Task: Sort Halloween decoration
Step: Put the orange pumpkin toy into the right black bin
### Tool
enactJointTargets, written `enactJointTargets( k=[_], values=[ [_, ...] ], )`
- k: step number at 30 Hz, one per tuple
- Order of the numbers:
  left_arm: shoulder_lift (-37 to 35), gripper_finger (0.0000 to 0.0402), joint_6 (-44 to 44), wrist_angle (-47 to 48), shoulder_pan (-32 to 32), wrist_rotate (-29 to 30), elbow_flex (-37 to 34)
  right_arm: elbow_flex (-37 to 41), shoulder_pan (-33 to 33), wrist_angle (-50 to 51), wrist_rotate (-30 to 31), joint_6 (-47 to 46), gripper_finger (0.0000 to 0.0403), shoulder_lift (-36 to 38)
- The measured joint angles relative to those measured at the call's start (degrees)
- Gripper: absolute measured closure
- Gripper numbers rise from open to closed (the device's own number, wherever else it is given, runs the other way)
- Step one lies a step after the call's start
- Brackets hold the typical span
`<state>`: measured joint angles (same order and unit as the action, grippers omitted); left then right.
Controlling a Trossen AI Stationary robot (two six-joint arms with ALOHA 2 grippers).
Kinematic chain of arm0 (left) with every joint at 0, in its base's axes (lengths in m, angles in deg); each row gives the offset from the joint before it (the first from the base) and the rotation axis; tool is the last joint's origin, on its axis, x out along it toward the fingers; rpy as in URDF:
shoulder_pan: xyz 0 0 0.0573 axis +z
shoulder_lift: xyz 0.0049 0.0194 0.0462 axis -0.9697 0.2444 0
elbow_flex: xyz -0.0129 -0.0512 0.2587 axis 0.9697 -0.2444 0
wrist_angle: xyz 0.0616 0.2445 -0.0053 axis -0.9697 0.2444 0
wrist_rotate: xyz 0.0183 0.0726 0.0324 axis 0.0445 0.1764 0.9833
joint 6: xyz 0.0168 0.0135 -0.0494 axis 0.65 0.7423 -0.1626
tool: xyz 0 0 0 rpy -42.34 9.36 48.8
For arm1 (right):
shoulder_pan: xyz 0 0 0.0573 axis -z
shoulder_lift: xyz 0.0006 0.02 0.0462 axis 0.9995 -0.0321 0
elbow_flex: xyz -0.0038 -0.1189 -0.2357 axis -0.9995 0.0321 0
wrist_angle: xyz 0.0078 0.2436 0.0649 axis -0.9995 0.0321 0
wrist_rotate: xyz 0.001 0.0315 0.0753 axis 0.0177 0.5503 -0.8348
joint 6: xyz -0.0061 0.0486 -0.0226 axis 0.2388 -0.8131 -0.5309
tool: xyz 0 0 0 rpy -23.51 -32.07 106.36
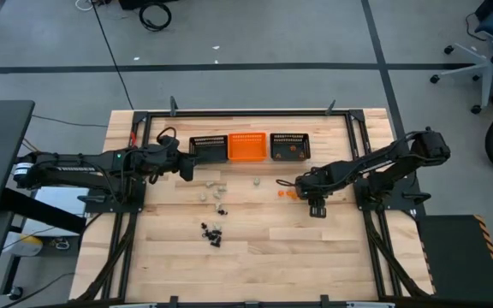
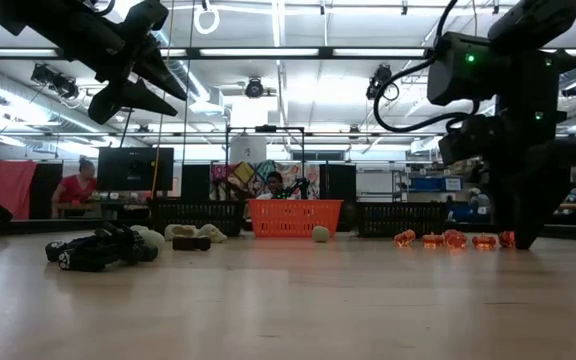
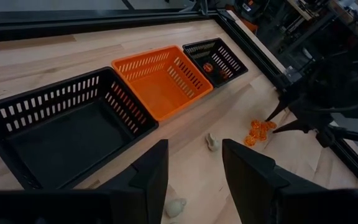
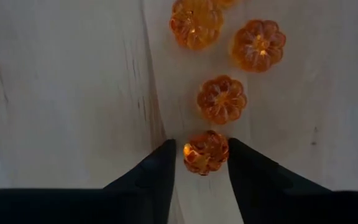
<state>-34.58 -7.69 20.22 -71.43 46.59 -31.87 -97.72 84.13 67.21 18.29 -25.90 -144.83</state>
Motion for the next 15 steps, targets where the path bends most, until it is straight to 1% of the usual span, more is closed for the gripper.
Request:
enactJointTargets(
  k=[4, 7, 15],
  values=[
    [0.01, 0.0244, 0.02, 0.00, 0.00, 0.00, 0.00, 0.14, 0.09, -0.30, 0.19, -0.14, 0.0293, 0.44],
    [0.01, 0.0244, 0.02, 0.00, 0.00, 0.00, -0.01, 0.10, 0.09, -0.45, 0.22, -0.28, 0.0309, 0.53],
    [0.01, 0.0244, 0.03, 0.01, 0.00, 0.00, -0.01, -0.95, 0.13, -0.21, 0.40, -1.36, 0.0314, 0.39]
  ],
)
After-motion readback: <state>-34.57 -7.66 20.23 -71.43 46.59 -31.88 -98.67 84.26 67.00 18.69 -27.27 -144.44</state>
